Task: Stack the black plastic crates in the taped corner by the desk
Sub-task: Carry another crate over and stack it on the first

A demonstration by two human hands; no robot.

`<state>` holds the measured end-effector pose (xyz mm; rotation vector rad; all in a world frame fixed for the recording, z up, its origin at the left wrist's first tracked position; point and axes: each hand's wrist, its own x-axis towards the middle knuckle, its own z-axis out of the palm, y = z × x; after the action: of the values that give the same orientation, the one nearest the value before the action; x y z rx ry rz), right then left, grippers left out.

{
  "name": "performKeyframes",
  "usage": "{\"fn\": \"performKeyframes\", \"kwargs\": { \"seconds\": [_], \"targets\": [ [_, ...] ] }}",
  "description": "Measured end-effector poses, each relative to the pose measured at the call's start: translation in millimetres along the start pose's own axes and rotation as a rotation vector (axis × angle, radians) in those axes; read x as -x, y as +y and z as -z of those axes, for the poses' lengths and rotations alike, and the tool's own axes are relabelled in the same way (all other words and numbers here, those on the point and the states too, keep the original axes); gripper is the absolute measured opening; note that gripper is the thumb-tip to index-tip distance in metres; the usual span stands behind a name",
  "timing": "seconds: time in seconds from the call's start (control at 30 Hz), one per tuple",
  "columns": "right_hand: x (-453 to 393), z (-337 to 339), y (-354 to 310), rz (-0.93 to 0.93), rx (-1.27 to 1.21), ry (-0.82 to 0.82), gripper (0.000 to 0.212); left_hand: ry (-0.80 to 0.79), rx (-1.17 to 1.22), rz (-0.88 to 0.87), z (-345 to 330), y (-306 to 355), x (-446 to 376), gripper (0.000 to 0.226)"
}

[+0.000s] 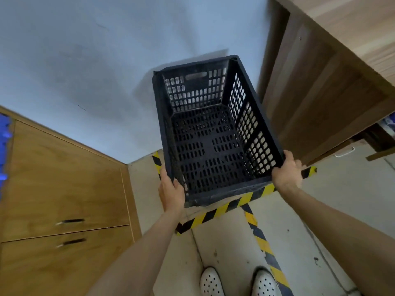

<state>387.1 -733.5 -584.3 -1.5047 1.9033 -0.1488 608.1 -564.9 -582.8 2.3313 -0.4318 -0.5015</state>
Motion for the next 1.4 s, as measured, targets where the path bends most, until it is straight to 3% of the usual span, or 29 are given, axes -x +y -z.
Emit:
{"fn": "performKeyframes", "kwargs": {
  "seconds": [0.37,0.63,0.9,1.4],
  "targets": [
    [-11,-20,-36,0.127,0.060,-0.017,0.058,0.054,0.032,0.150,6,-25,-9,0.056],
    [-21,1,-18,0.103,0.038,0.017,0.056,0.067,0.051,0.147,-11,1,4,0.055],
    [-8,-7,2,0.222,0.008,0.025,0.056,0.131,0.102,0.126,-18,-25,20,0.051],
    [-45,1,-16,0.186,0.048,-0.026,0.057,0.112,0.082,0.132,-35,-3,0,0.053]
  ]
}}
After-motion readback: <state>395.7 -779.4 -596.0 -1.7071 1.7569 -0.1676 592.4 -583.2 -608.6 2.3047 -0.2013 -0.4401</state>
